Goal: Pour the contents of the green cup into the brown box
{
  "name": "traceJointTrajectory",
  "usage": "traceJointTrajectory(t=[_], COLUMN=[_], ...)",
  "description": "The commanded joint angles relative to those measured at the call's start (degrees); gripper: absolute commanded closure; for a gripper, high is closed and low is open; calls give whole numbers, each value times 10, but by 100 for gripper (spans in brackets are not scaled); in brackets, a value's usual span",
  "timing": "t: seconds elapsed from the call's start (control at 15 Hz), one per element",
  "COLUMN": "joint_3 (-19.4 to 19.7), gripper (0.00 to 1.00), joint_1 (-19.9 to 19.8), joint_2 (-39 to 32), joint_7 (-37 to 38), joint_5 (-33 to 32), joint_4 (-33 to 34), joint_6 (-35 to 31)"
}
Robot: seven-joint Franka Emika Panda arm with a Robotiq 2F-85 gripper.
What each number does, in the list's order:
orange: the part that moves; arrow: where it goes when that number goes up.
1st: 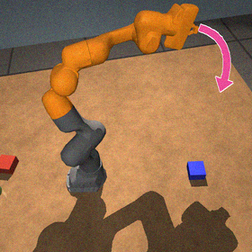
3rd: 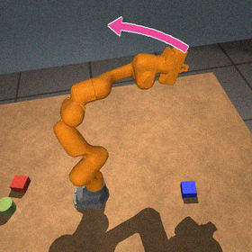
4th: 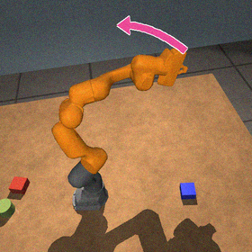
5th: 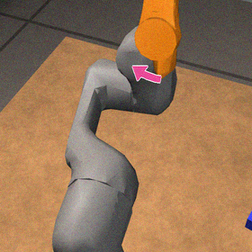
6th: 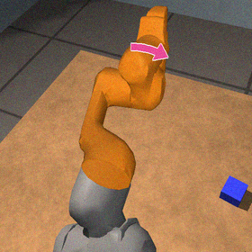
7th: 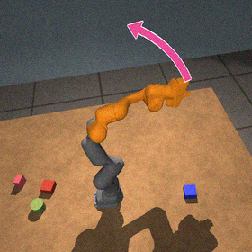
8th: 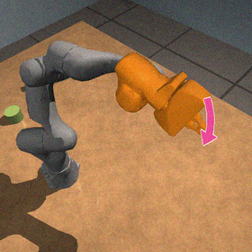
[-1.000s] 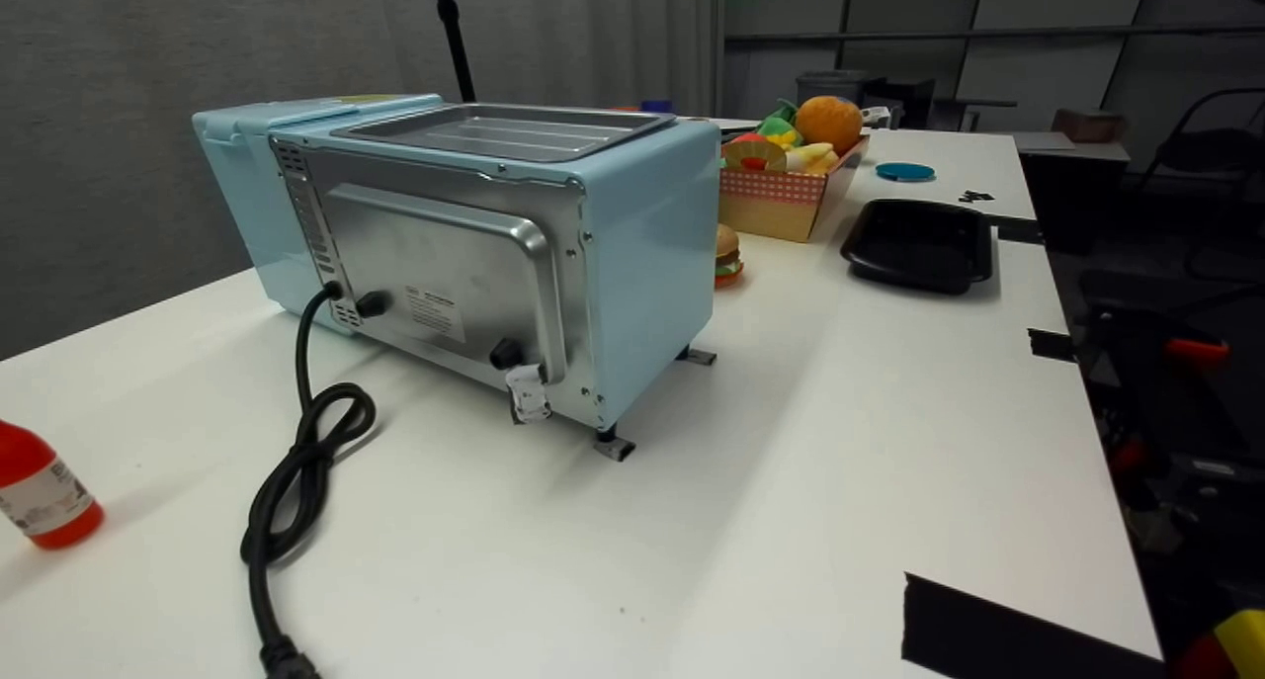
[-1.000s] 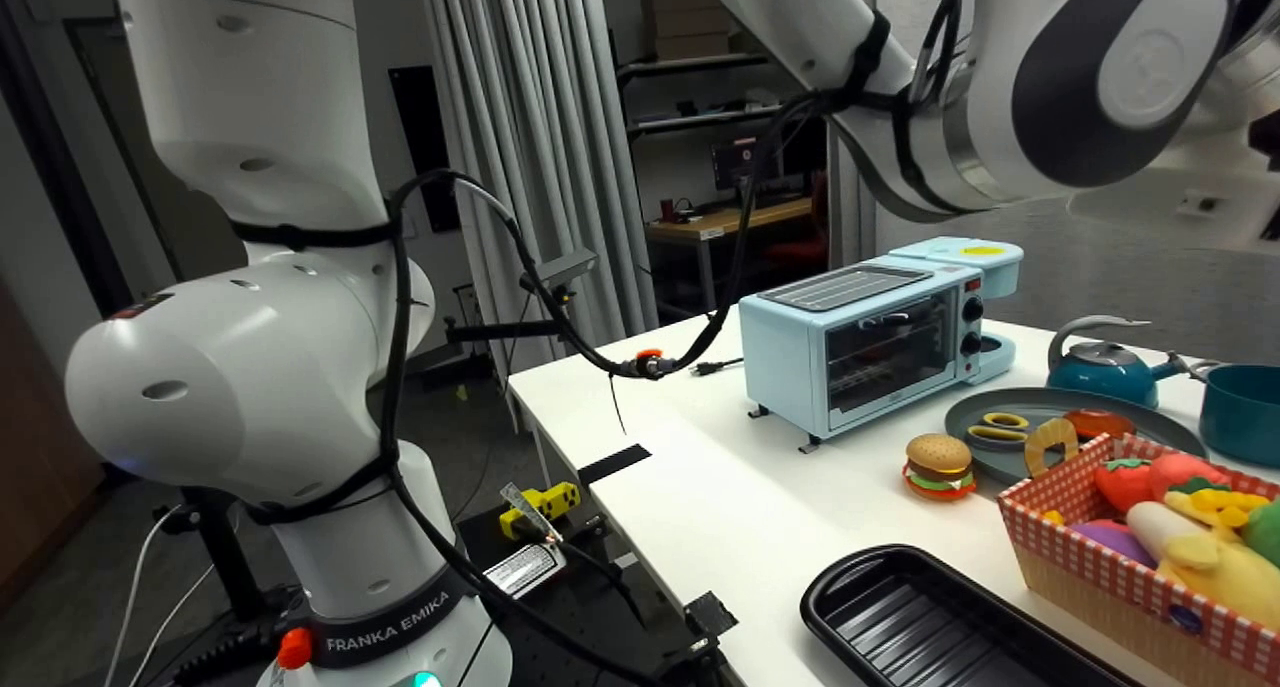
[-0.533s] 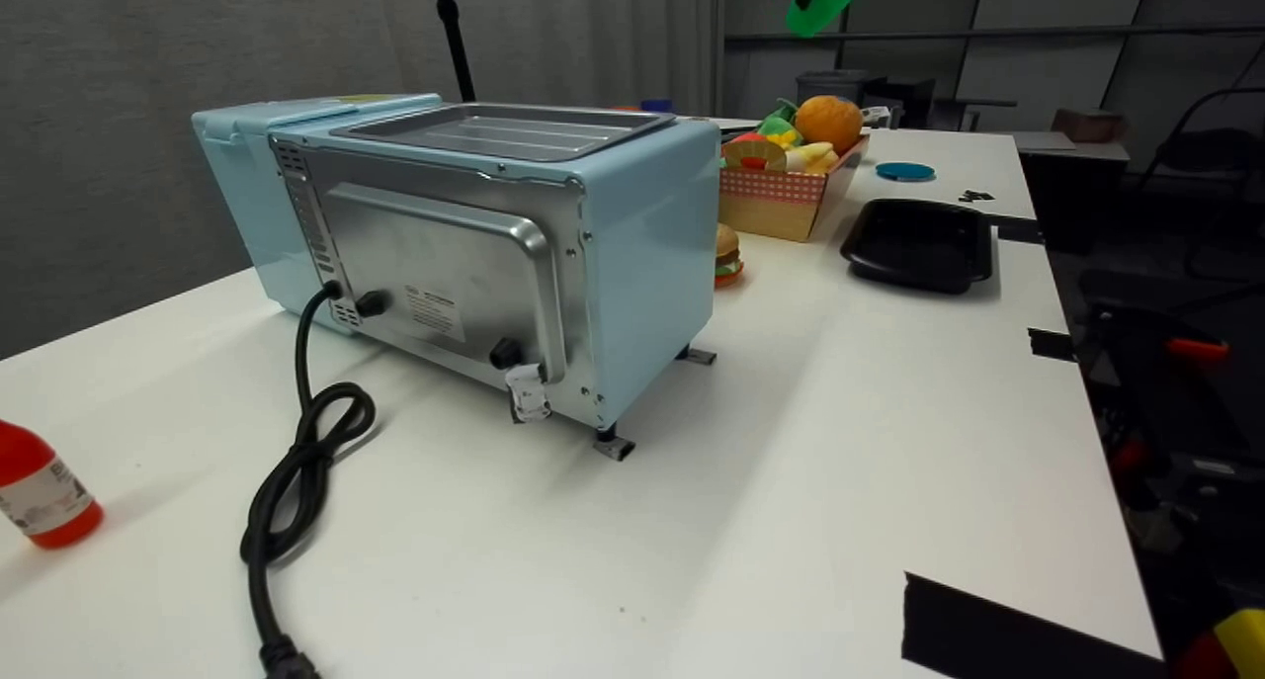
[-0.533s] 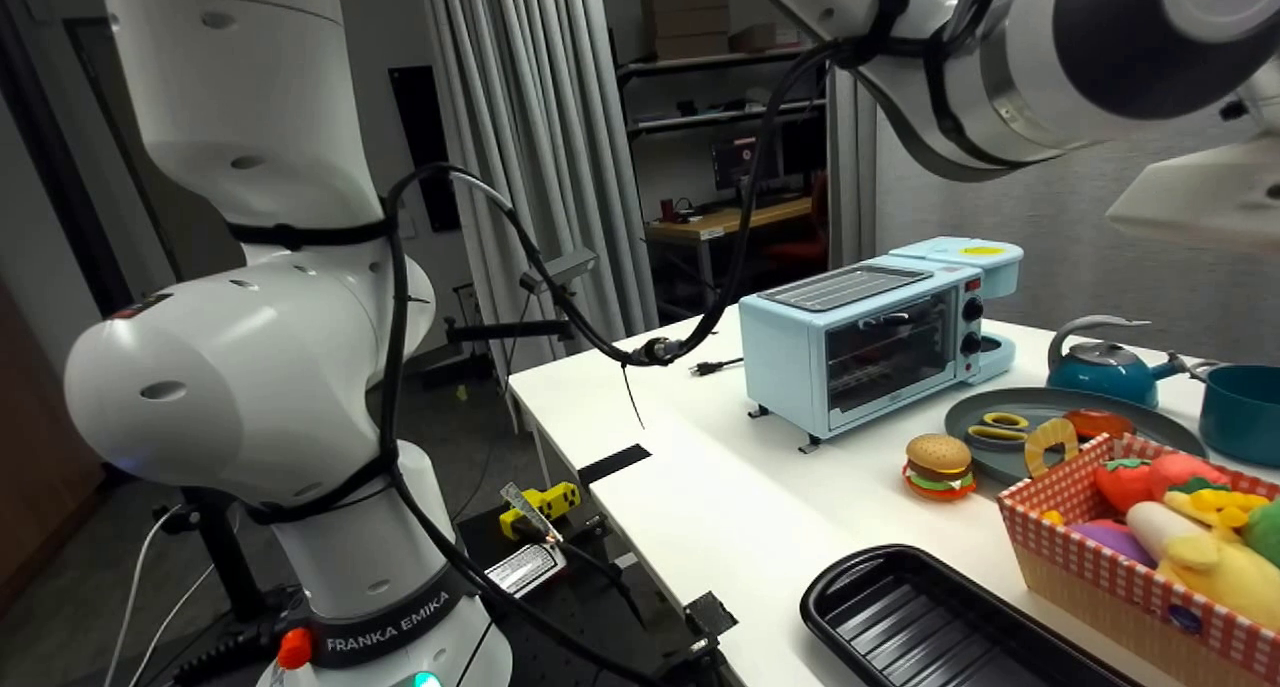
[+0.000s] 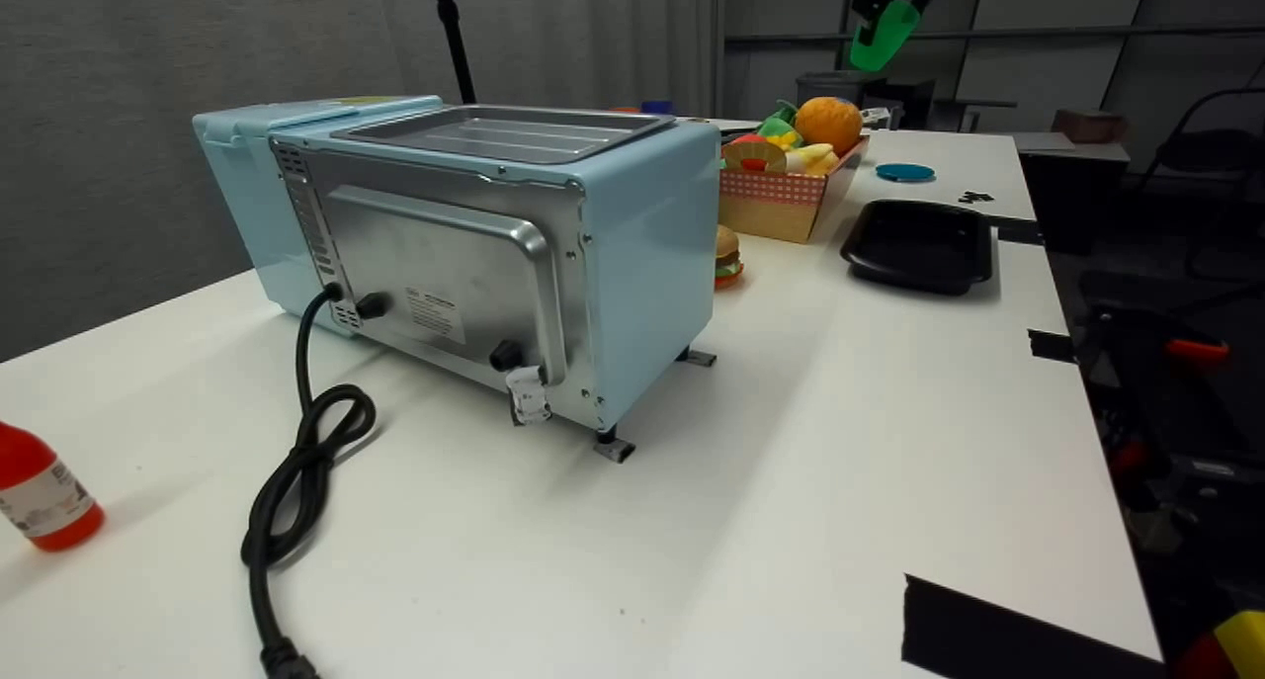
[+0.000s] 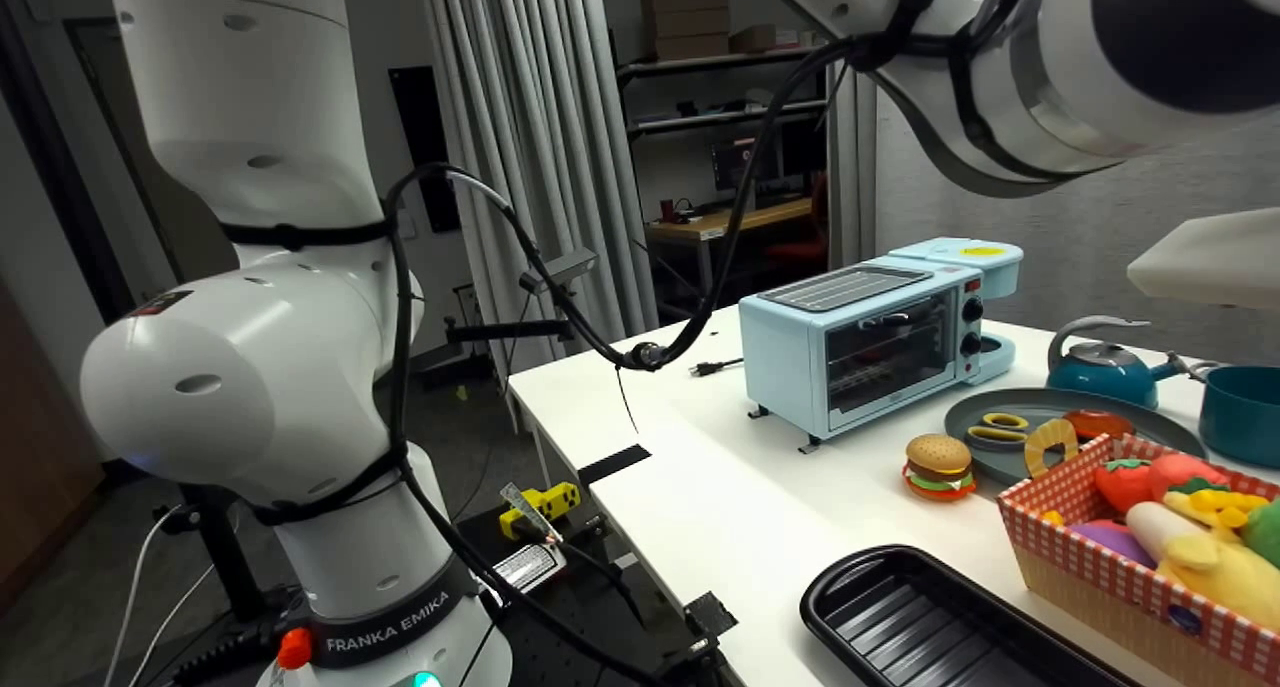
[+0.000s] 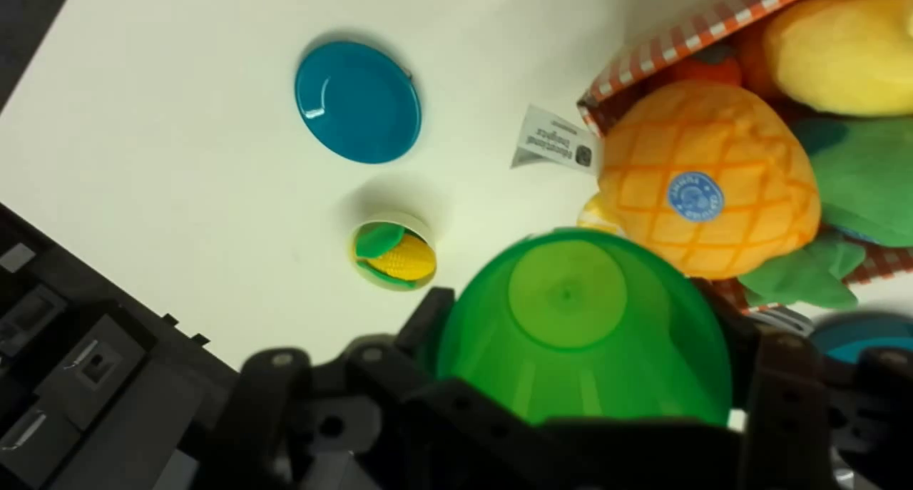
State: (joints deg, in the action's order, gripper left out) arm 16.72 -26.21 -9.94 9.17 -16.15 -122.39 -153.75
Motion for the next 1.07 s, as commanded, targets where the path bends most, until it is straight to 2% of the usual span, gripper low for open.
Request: traceJointTrajectory(t=[0.0,0.4,1.0], joint_3=[34,39,28], gripper=[44,44,44], joint_1=[26,25,23], joint_2=[7,-19,-118], joint_7=[-35,-90,-104], joint_5=[-13,5,40], joint_4=[-27,-67,-47], joint_6=[21,18,17])
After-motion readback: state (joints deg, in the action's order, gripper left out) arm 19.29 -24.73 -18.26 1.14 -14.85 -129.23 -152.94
